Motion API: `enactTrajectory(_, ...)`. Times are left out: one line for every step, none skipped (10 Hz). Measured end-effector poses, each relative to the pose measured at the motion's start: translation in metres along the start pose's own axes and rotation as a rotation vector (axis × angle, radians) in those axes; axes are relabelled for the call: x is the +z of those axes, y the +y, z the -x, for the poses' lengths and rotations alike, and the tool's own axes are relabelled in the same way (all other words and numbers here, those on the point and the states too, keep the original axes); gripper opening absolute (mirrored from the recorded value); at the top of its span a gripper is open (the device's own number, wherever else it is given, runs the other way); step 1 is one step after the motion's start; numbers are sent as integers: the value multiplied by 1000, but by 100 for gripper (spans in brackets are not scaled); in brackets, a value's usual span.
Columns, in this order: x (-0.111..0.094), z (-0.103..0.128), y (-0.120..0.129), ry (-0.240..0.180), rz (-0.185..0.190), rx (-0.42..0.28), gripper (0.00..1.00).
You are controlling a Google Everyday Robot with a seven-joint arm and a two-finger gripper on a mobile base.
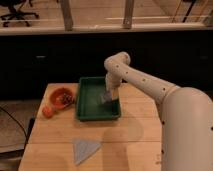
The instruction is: Wipe tray with sponge
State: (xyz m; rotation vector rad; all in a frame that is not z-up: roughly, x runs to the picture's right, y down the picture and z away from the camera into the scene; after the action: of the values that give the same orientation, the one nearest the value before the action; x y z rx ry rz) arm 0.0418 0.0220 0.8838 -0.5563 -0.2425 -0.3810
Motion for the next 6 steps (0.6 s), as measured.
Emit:
enactTrajectory(1, -1, 0, 1, 6, -2, 0)
enactTrajectory(3, 0, 1, 1, 9, -9, 0)
enactTrajectory(4, 1, 1, 3, 10, -17, 0)
enactTrajectory(6, 2, 1, 3, 10, -23, 0)
enactTrajectory(8, 4, 0, 1, 10, -31, 0)
enactTrajectory(9, 5, 0, 0, 12, -36, 0)
